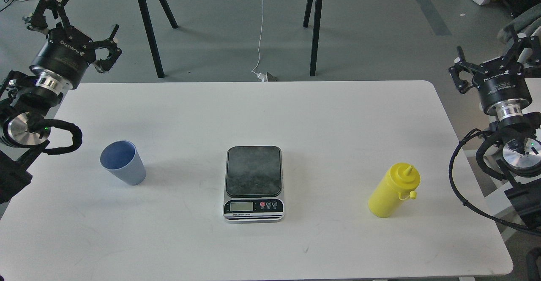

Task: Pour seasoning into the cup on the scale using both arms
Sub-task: 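Lower the left gripper toward the blue cup, then grasp the blue cup with the left gripper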

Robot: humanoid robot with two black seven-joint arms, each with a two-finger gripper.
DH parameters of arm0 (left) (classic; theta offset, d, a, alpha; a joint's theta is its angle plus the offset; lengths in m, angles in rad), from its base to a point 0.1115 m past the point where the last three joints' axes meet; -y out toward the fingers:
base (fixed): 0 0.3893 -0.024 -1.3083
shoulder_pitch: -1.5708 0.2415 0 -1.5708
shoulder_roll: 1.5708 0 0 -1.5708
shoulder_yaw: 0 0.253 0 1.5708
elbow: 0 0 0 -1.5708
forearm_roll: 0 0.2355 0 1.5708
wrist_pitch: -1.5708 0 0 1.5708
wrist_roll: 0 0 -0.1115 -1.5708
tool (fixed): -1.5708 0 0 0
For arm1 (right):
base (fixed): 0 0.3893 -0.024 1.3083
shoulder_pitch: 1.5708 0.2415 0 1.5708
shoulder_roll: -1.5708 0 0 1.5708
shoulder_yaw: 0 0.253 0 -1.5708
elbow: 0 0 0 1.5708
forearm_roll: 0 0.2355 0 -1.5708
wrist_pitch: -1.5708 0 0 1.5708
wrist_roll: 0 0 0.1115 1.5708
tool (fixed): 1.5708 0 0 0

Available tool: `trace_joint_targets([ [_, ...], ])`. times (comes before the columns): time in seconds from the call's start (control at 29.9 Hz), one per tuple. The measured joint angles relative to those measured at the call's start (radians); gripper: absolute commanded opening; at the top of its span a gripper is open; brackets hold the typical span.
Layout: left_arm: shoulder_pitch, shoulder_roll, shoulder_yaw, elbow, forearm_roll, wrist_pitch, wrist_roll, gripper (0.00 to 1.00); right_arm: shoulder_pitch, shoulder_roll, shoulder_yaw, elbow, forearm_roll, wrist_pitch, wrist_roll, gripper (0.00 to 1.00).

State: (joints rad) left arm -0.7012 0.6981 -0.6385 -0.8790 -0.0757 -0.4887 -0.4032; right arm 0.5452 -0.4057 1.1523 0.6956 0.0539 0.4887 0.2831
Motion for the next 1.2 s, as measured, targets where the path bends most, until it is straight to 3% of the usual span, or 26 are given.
trace_joint_targets([
  [0.17,0.075,0.176,0.025,-0.178,0.204,0.000,-0.015,1.00,-0.051,-0.010,0.009,0.038,0.000,0.000,0.003,1.00],
  [0.3,0.101,0.265,0.024,-0.200,0.493,0.000,-0.068,1.00,-0.070,-0.018,0.012,0.041,0.000,0.000,0.004,1.00],
  [0.4,0.104,0.307,0.023,-0.202,0.699,0.018,-0.083,1.00,-0.077,-0.023,0.012,0.041,0.000,0.000,0.005,1.00],
  [0.73,0.110,0.312,0.036,-0.198,1.256,0.242,-0.086,0.91,-0.091,-0.031,0.031,0.041,0.000,0.000,0.005,1.00],
  [0.9,0.113,0.279,0.137,-0.190,1.516,0.400,-0.086,0.90,-0.107,-0.042,0.039,0.041,0.000,0.000,0.005,1.00],
  [1.0,0.113,0.266,0.212,-0.175,1.671,0.513,-0.086,0.83,-0.112,-0.044,0.046,0.041,0.000,0.000,0.005,1.00],
  [1.07,0.112,0.261,0.261,-0.161,1.744,0.555,-0.086,0.77,-0.113,-0.047,0.047,0.041,0.000,0.000,0.005,1.00],
  [1.2,0.102,0.224,0.327,-0.098,1.869,0.618,-0.086,0.76,-0.114,-0.051,0.047,0.041,0.000,0.000,0.005,1.00],
])
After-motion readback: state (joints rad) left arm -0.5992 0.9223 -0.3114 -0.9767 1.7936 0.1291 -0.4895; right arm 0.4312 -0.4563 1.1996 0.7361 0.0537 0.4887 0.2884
